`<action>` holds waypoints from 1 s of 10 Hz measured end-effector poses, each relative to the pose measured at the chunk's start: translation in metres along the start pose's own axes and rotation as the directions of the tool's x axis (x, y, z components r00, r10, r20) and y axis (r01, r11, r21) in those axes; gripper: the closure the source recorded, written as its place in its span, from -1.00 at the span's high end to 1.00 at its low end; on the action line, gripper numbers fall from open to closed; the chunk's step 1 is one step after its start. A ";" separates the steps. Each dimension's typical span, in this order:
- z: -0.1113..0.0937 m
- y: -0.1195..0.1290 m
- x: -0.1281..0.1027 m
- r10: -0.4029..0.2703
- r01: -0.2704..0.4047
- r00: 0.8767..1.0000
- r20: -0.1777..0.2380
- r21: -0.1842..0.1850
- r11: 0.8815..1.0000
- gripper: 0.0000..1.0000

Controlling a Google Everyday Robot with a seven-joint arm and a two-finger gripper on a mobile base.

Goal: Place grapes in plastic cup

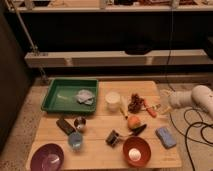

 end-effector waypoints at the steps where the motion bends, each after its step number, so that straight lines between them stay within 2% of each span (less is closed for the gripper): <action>1: -0.014 -0.010 -0.010 -0.030 0.030 1.000 0.010 -0.004 1.000 0.60; 4: -0.052 -0.032 -0.053 -0.128 0.129 0.991 0.049 -0.031 0.991 0.60; 7: -0.056 -0.033 -0.055 -0.135 0.137 0.989 0.052 -0.035 0.990 0.60; 8: -0.055 -0.032 -0.056 -0.153 0.156 0.987 0.051 -0.051 0.986 0.60; 9: -0.054 -0.031 -0.061 -0.204 0.209 0.978 0.052 -0.097 0.973 0.60; 10: -0.051 -0.029 -0.068 -0.254 0.260 0.965 0.060 -0.147 0.954 0.60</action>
